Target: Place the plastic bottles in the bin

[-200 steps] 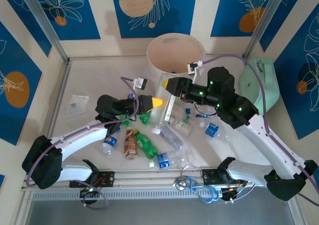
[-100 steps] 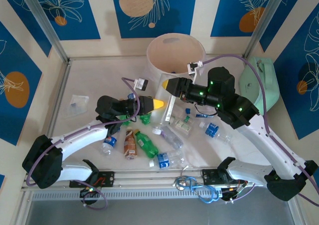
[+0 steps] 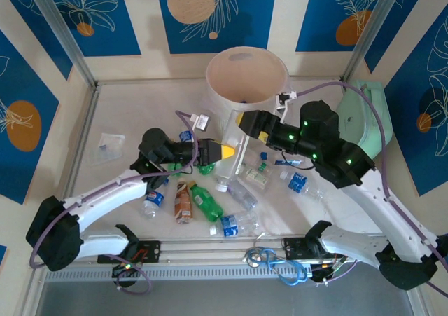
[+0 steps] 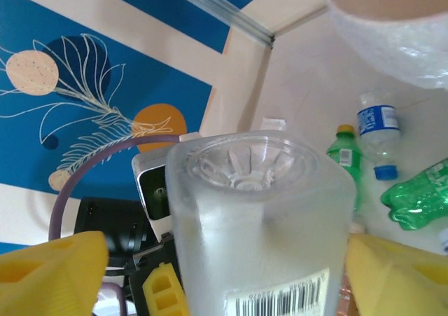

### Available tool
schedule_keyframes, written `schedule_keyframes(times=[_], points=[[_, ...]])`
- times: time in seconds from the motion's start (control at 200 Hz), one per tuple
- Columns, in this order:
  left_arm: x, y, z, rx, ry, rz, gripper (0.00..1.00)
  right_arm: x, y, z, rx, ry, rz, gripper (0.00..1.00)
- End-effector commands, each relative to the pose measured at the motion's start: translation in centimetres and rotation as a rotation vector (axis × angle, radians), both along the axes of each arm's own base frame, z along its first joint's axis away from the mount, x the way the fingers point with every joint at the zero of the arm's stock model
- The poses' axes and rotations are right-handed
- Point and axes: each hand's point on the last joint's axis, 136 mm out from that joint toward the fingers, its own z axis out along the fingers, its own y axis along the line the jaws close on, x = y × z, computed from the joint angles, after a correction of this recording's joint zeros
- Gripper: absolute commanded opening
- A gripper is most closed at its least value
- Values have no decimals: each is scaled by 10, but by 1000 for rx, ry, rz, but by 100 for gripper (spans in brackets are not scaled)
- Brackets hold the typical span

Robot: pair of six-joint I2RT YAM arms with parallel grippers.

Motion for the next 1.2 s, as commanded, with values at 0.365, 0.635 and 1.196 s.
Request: schedule_keyframes(times=[0.365,0.635,1.196], points=[[37,29,11,368,-267,342,47,-41,-100,-100,-241,204,-307,93],[113,27,74,547,-439,595,46,-67,-124,-148,-238,312,-359,92],[255,-33,88,692,-550,829,46,-68,-108,-183,-287,398,-297,91]])
